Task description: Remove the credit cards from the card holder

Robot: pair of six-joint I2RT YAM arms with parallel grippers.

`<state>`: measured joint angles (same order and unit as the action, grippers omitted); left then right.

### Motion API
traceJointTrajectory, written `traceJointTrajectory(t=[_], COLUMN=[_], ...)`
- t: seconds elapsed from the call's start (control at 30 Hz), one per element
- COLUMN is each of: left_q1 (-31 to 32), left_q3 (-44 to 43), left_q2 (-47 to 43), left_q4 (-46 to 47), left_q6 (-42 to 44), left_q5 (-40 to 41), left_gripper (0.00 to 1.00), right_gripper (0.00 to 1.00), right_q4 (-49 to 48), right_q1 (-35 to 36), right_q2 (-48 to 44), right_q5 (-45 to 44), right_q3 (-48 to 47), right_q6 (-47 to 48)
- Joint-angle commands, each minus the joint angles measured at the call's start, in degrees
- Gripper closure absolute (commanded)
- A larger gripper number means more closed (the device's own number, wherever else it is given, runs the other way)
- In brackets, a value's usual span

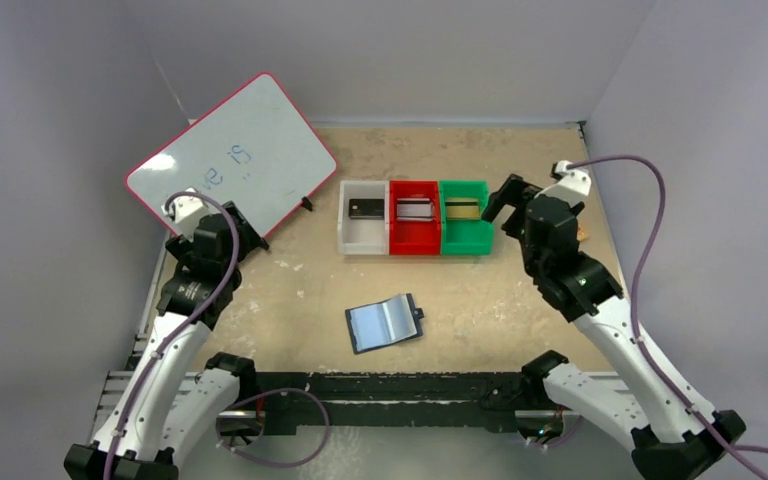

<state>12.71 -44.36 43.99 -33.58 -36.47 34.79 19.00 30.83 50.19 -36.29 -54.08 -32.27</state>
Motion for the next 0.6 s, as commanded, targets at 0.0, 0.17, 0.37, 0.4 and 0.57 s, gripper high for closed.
traceJointTrajectory(t=[0.0, 0.17, 0.37, 0.4, 0.57], left_q1=[-0.2, -0.2, -0.2, -0.3, -0.2], left_q3=[-2.0, -5.4, -18.0, -19.1, -22.0], left_q2=[-2.1, -2.2, 0.0, 0.2, 1.8], left_q4=[0.5, -1.8, -8.2, -8.2, -10.9], left_q6=[-0.8, 1.8, 3.8, 4.6, 5.8], left_q5=[4.9, 1.0, 1.6, 1.7, 3.5], left_gripper=[0.10, 0.10, 0.10, 0.10, 0.09], right_gripper=[0.00, 0.00, 0.00, 0.00, 0.00], right_q4=[-3.2, -4.9, -4.3, -4.5, -5.5], right_q1=[-6.0, -17.6, -19.8, -19.8, -19.8], right_q2=[2.3, 2.8, 2.8, 2.2, -0.2], right_q5=[6.8, 17.2, 24.1, 24.1, 24.6], right_q3=[-2.5, -4.3, -8.0, -7.6, -5.7], right_q6=[8.7, 11.3, 14.4, 14.6, 15.5])
